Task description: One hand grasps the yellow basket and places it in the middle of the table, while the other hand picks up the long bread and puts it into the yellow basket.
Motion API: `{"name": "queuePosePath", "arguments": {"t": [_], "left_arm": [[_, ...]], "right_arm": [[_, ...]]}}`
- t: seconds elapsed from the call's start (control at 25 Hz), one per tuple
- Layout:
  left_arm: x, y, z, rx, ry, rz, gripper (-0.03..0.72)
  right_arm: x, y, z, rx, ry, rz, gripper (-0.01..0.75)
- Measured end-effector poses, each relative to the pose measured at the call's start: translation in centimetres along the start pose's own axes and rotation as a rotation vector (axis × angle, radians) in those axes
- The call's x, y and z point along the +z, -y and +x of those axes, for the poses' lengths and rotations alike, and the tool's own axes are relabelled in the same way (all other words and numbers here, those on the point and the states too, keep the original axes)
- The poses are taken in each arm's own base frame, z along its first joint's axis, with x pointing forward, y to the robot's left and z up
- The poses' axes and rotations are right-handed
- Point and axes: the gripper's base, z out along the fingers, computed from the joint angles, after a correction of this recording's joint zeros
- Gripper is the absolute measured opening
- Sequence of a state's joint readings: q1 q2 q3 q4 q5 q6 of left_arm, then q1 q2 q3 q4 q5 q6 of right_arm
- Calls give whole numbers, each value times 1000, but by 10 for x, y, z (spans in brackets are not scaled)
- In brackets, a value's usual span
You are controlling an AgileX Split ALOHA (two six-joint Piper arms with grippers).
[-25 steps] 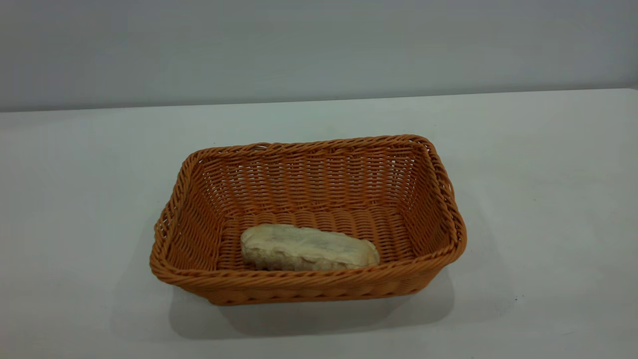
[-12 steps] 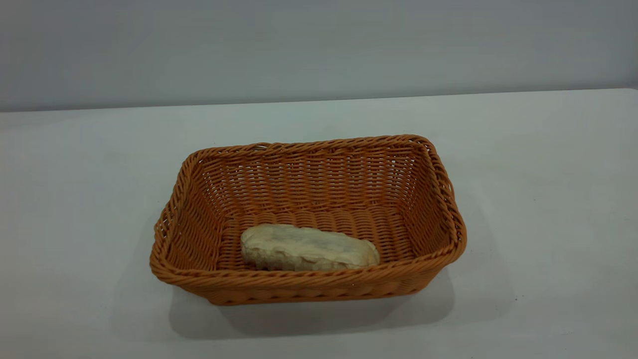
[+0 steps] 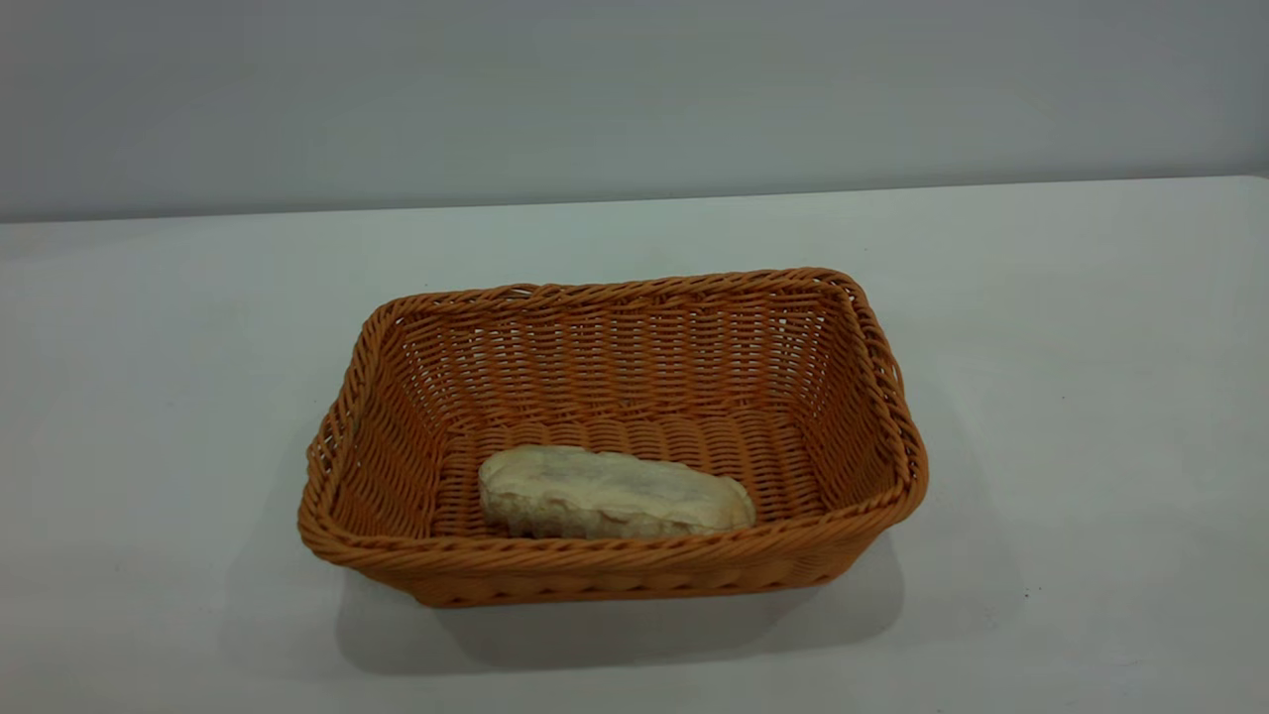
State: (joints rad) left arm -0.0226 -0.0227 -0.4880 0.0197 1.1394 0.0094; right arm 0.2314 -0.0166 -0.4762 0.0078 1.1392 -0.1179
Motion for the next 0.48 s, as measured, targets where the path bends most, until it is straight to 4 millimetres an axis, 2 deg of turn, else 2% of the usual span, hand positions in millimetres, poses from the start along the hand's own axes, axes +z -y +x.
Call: {"name": "queuePosePath", "arguments": {"t": [0.2, 0.48], "left_arm": [[0, 1, 0, -42, -2, -52, 594], [0, 1, 0, -44, -2, -55, 594]], "right_arm": [[0, -1, 0, 82, -14, 128, 467], [0, -2, 0, 122, -21, 192, 467]]}}
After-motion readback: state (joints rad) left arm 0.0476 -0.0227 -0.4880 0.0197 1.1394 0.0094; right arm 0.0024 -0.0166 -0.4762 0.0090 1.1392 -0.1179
